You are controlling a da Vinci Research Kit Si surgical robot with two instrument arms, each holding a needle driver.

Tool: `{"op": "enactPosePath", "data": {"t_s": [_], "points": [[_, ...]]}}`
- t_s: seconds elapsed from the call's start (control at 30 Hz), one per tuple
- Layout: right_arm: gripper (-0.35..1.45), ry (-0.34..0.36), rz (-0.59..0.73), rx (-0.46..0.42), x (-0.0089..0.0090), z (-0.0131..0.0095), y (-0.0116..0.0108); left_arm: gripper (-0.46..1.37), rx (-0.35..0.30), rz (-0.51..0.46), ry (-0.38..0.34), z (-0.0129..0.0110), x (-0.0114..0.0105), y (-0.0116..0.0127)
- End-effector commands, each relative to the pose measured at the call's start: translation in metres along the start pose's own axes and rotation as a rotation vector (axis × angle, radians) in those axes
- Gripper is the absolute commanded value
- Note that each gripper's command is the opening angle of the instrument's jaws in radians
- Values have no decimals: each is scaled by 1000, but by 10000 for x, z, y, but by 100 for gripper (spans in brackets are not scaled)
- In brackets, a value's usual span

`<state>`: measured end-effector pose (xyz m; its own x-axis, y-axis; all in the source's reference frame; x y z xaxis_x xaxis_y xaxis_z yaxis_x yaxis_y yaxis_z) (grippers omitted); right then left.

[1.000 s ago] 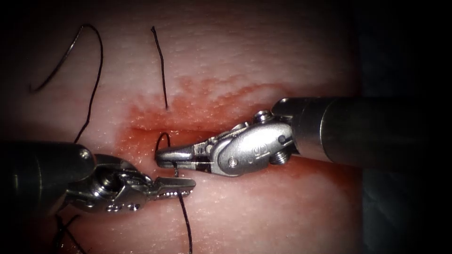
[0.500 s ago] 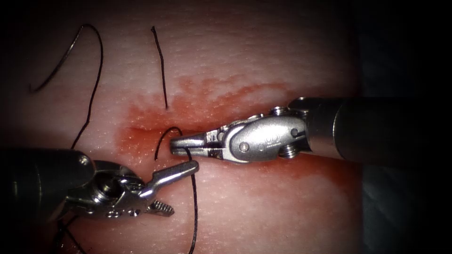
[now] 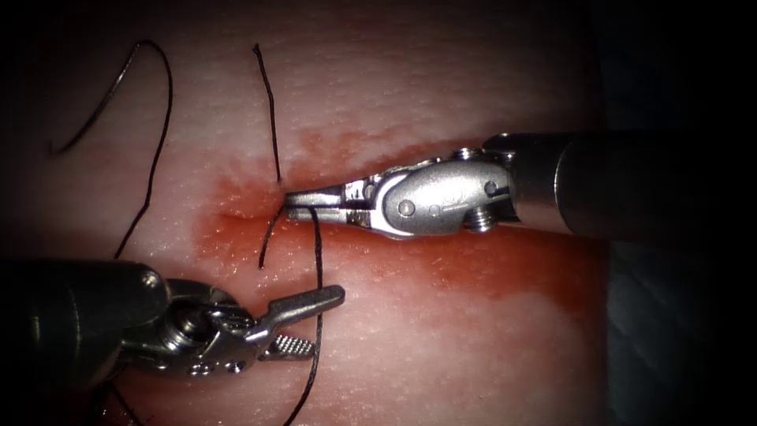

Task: Wound Closure
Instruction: Handover more suture to the left grasper with the right grasper

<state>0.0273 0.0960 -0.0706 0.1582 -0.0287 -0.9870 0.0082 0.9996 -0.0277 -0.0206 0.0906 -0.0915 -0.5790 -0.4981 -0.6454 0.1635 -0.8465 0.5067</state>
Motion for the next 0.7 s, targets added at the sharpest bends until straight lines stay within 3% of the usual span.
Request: {"op": "enactPosePath", "data": {"t_s": [0.03,0.5,0.7], "points": [[-35,-3,-1,-4,-1,0,1,64,0,-1,0,-1,0,0],[-35,-28,2,-23,-22,-7,27,50,2,1,-2,-1,3,5],[-35,-30,2,-29,-29,-10,36,27,5,3,-3,1,2,9]]}}
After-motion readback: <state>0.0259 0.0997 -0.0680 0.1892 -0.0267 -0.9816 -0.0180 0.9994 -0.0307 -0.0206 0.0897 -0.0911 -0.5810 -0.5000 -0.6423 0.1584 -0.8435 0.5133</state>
